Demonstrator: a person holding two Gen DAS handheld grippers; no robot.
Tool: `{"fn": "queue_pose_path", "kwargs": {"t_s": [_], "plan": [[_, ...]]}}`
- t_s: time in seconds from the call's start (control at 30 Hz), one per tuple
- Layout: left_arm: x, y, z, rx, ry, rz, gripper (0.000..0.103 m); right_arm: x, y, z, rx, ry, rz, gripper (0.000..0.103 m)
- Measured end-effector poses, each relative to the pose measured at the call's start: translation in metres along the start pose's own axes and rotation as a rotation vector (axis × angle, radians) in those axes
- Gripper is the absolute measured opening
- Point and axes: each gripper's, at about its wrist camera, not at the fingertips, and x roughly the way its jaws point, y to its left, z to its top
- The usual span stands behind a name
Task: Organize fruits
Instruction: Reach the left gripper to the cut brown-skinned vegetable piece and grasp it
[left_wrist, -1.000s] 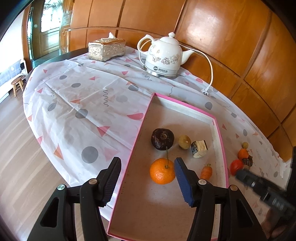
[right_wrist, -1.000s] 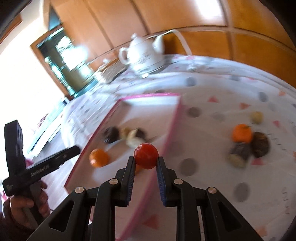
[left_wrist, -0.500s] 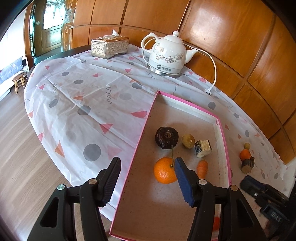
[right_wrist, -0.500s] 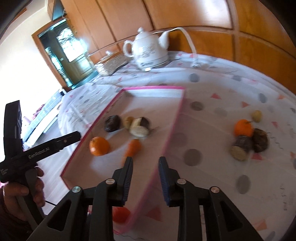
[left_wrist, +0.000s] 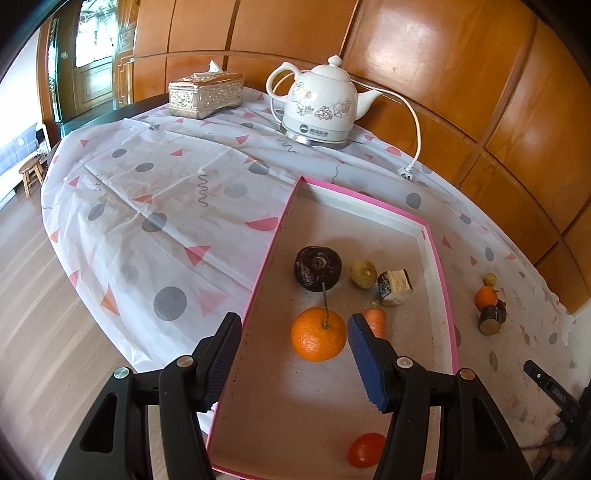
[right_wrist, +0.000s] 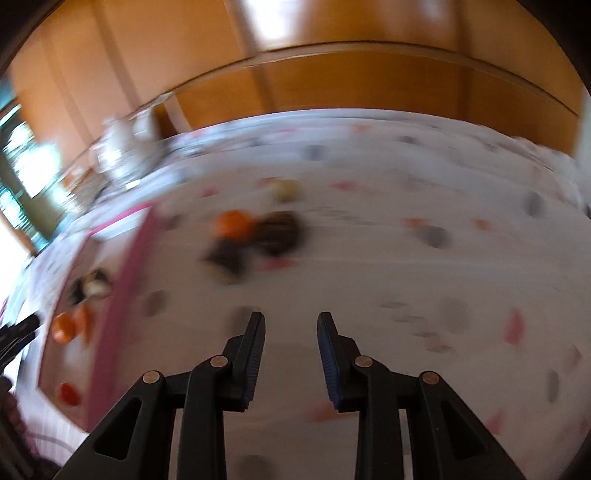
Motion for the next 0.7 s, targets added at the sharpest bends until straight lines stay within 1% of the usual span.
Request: {"fn": "queue_pose_path", "kwargs": {"t_s": [0.17, 0.3, 0.43, 0.53, 0.6, 0.7], "plan": [[-0.002, -0.011, 0.002, 0.04, -0.004, -0.011, 0.06, -0.001, -0.055, -0.002, 0.124, -0.013, -0.151, 0.031], [-0.002, -0.023, 0.004, 0.077, -0.004, -0.026, 0.06, -0.003, -0.085, -0.005, 0.183, -0.042, -0.262, 0.031], [-0.002, -0.044, 0.007, 0.131, -0.002, -0.058, 0.06, -0.008, -0.106, -0.007, 0.217, -0.079, -0.367, 0.031], [-0.001, -0.063, 0.01, 0.181, 0.005, -0.095, 0.06, -0.009, -0.122, -0.01, 0.255, -0.098, -0.426, 0.031], [0.0, -0.075, 0.011, 0.214, 0.01, -0.121, 0.06, -0.009, -0.132, -0.012, 0.28, -0.102, -0.448, 0.031], [0.006, -0.106, 0.012, 0.29, 0.033, -0.177, 0.061, -0.004, -0.14, -0.014, 0.305, -0.096, -0.471, 0.031]]}}
